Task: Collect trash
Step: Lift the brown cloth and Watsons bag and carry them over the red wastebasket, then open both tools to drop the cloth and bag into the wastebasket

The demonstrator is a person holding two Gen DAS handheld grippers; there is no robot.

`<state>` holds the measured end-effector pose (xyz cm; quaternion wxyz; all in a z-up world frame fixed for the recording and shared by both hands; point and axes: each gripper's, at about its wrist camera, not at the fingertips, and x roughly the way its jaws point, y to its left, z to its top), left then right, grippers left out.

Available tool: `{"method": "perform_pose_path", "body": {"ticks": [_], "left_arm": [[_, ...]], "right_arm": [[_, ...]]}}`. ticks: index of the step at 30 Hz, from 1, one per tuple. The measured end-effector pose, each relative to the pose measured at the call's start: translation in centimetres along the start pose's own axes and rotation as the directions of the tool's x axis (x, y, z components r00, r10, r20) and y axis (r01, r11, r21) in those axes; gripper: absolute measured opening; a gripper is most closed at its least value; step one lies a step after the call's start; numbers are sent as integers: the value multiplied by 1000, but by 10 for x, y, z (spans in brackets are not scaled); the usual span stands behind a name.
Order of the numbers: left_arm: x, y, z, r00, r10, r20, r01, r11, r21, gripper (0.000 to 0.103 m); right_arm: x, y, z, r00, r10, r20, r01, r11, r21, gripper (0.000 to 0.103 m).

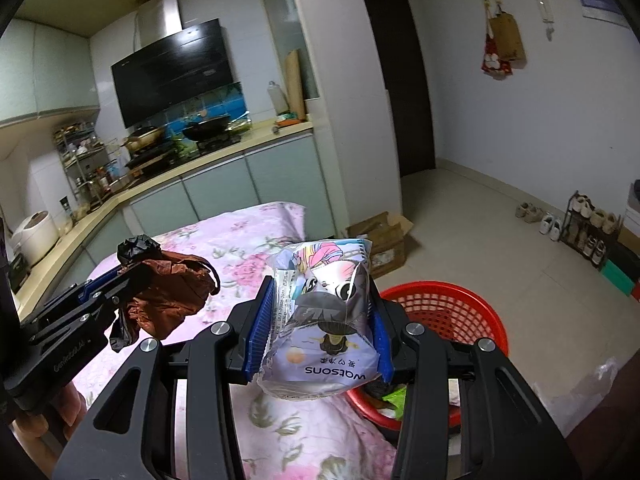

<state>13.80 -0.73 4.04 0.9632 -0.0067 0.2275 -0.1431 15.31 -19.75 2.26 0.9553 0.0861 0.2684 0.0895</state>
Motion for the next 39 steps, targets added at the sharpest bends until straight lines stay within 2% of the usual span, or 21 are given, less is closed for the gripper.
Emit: {"method": "perform_pose_path", "body": {"ticks": [20,26,39], "left_arm": [[56,-50,-8,988,-126,-90,129,991,29,23],[84,-66,-14,975,-165,-149,171,985,31,23],[155,-95,-39,926,-218,-310,235,972,19,23]], "right_arm": [[5,-57,-12,993,-114,-33,116,989,87,42],[15,-81,-18,988,-137,-72,145,981,128,42],[38,-111,-28,972,-185,-148,210,962,175,42]]}}
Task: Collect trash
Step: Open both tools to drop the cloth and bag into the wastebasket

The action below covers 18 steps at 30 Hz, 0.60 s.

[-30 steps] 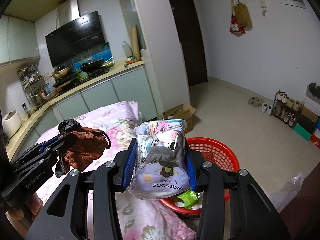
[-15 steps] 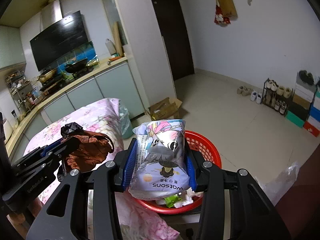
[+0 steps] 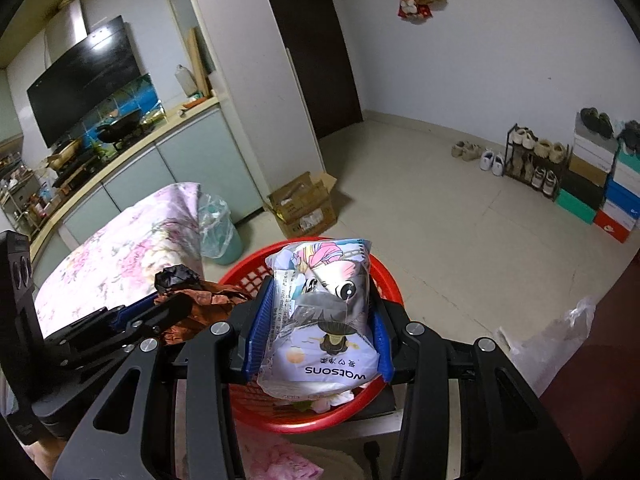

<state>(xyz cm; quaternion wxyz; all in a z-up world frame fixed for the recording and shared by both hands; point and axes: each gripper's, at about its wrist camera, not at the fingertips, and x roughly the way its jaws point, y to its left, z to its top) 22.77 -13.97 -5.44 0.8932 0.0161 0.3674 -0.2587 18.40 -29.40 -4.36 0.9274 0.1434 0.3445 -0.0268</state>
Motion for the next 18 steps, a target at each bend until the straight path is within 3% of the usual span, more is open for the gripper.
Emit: {"method": "perform_pose_path", "body": {"ticks": [9,14,16,18], "left_arm": [[35,-8,-1,998,-13,-65,13,1000,2,26],[40,-9,-3,998,-6,-70,6,1000,-1,60],[35,-5,-1,998,6,-59,-6,1000,-9,69],[29,0,2,999,20,-42,-20,1000,-22,72]], "right_arm": [[20,-14,-2,999,-17,-43,18,999,28,42],[26,-19,-2,998,-23,-56,25,999,34,42],[29,-19,-3,998,-25,-63,27,999,33,42],[32,-19,-3,997,-24,-68,27,999,32,42]]}}
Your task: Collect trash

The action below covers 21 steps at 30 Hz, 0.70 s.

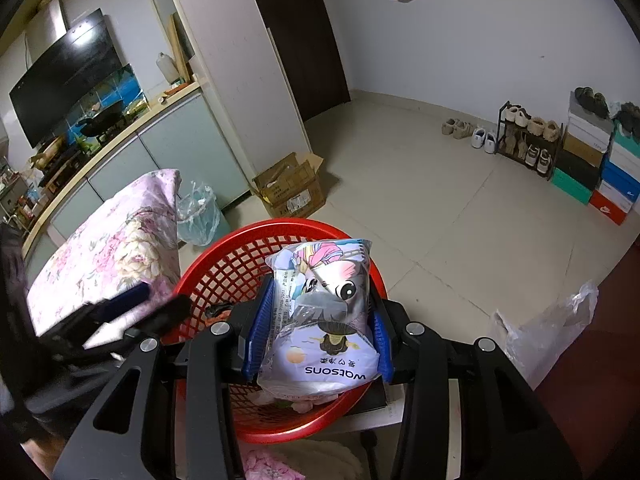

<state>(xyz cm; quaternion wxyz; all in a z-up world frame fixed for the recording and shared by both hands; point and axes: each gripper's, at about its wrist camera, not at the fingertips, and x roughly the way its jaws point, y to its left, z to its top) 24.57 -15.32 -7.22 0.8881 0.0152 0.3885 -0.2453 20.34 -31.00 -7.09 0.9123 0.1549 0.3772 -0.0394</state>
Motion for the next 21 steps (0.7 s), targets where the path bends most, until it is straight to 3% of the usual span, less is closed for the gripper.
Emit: {"method": "perform_pose_path", "body": {"ticks": [9,14,21], "left_arm": [[-37,25,5,993,100,66,-97,994,-48,79],[-49,33,4,988,135,77,-130,990,-60,81],[-69,40,1,975,192,110,-185,980,-70,84]], "right_arm": [[24,13,-2,997,37,-63,-39,999,-17,44],[22,16,-2,996,65,-59,-65,998,-3,68],[4,17,-3,997,71,-30,-71,997,-4,74]]}}
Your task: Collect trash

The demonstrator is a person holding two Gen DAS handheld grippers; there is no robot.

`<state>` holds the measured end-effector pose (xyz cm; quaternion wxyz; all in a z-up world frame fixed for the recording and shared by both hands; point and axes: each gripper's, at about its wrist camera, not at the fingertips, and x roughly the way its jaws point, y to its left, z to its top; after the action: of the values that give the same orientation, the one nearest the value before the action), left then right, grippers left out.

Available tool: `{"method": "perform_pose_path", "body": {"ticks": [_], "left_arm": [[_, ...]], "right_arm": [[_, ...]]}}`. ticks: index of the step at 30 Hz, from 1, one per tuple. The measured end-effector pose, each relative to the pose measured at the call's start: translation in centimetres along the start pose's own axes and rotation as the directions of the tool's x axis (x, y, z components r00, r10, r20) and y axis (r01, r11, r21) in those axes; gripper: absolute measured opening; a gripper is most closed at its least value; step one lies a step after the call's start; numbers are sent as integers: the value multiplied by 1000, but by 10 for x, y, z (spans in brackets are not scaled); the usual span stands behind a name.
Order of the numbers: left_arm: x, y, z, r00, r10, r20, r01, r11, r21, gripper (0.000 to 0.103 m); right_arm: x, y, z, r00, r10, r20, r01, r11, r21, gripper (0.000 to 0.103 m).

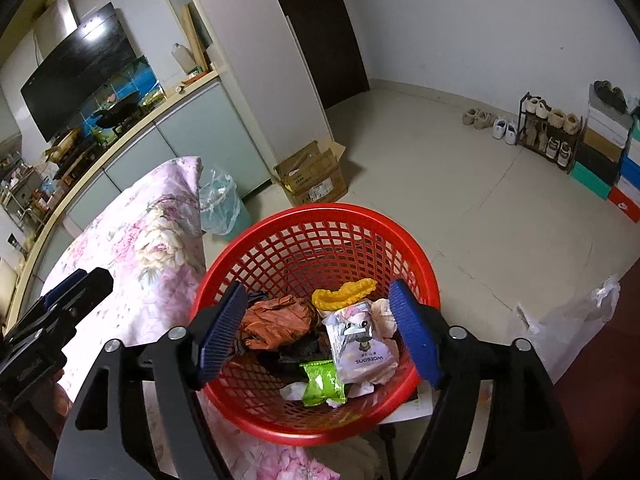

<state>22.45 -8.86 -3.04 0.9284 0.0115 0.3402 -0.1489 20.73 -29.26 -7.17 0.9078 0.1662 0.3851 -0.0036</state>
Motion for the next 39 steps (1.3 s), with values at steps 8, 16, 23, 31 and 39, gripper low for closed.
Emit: {"method": "perform_pose_path", "body": {"ticks": [8,16,23,31,39], "left_arm": [[-27,1,-9,999,40,26,-40,999,11,87],[-66,9,-23,992,103,77,-102,995,-6,94],[-98,14,-37,981,158,110,-157,987,-24,96],[-130,19,-57,970,195,144,-188,980,-57,96],[-152,24,-77,952,253,173,-242,967,-80,96]], "right_arm": [[-30,15,-12,998,-15,64,17,999,-32,91],[-60,39,-32,993,1,114,13,993,-120,96],[-80,57,-51,990,40,139,-13,982,-189,96],[-107,69,-68,975,93,203,-44,971,-235,96],[-118,77,-82,975,92,204,-37,965,-260,96]]}}
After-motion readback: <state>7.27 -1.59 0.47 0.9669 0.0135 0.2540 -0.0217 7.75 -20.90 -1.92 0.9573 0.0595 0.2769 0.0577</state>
